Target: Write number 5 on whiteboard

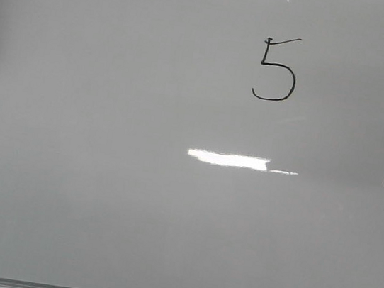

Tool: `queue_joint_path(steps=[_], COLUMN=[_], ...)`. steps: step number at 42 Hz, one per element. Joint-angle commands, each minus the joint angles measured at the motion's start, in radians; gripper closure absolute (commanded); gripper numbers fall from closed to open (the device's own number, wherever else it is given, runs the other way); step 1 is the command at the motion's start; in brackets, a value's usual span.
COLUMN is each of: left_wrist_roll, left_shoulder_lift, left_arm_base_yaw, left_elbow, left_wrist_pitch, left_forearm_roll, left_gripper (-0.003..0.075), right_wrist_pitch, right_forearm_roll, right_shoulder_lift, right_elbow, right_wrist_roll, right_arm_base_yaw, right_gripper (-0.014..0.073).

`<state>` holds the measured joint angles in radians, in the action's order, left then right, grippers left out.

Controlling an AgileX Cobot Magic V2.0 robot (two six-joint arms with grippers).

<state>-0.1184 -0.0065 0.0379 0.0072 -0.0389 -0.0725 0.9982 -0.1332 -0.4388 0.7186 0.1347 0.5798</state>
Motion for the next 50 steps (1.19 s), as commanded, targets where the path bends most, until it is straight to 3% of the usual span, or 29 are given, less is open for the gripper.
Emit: queue_joint_path(steps=[1,28,32,50], left_wrist_roll=[0.002,0.002,0.002,0.002], left_shoulder_lift=[-0.013,-0.013,-0.013,-0.013], left_arm_base_yaw=[0.002,0.002,0.002,0.002], left_elbow=[0.004,0.004,0.004,0.004], left_wrist_pitch=[0.090,0.090,0.090,0.090], left_forearm_roll=[-0.009,-0.009,-0.009,-0.009], left_gripper=[0.0741,0.0741,0.0741,0.0741], right_wrist_pitch=[-0.062,-0.065,-0.094,-0.778], right_forearm_roll=[-0.013,-0.014,-0.020,-0.023], right_shoulder_lift=[-0.004,0.007,0.052,0.414], right_elbow=[0.023,0.017,-0.022,-0.503], right_wrist_roll=[-0.005,-0.005,-0.005,-0.005], right_arm_base_yaw=[-0.006,-0.006,-0.051,-0.418], right_gripper=[0.0662,0.0662,0.0662,0.0662])
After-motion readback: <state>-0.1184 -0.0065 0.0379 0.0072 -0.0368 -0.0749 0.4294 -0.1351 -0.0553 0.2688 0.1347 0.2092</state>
